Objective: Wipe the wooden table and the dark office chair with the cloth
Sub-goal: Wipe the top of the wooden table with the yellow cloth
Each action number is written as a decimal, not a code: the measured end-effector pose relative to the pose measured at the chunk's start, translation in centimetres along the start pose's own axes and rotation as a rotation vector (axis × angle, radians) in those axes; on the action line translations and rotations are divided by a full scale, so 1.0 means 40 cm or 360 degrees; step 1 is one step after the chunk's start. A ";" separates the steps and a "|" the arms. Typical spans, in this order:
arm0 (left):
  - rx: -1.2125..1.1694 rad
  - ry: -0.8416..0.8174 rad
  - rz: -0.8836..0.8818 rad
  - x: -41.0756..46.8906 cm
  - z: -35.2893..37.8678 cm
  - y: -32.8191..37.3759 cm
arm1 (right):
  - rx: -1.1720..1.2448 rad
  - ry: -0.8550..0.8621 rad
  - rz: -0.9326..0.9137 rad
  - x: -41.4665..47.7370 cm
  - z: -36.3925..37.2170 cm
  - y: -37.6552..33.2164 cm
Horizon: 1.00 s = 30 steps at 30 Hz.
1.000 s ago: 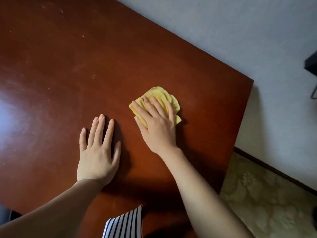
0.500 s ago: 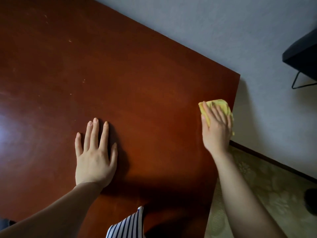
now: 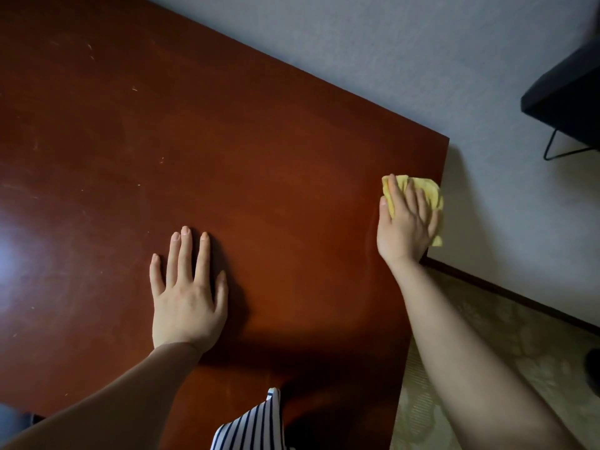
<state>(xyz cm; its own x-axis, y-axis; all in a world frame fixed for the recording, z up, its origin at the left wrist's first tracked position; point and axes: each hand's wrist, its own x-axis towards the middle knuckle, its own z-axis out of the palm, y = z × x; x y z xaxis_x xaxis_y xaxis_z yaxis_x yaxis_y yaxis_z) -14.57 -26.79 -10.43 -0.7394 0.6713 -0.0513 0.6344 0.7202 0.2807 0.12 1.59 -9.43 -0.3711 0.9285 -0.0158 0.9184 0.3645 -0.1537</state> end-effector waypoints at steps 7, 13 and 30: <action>-0.0022 -0.0007 -0.0003 0.002 -0.001 0.009 | -0.0029 0.0032 -0.0356 -0.239 0.002 0.020; 0.0001 -0.0043 0.0007 -0.004 -0.009 0.008 | -0.0081 -0.0027 -0.0935 -0.416 -0.001 0.071; -0.0553 -0.0294 0.0105 0.022 -0.066 -0.044 | -0.0003 -0.0242 -0.0781 -0.111 0.004 -0.082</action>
<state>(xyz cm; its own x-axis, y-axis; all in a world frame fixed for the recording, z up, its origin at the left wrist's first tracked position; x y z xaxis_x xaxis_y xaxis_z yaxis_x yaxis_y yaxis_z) -16.91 -27.92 -8.44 -0.6266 0.7572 -0.1846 0.5418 0.5935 0.5952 -1.27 -3.73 -9.00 -0.7743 0.6270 -0.0857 0.6312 0.7551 -0.1772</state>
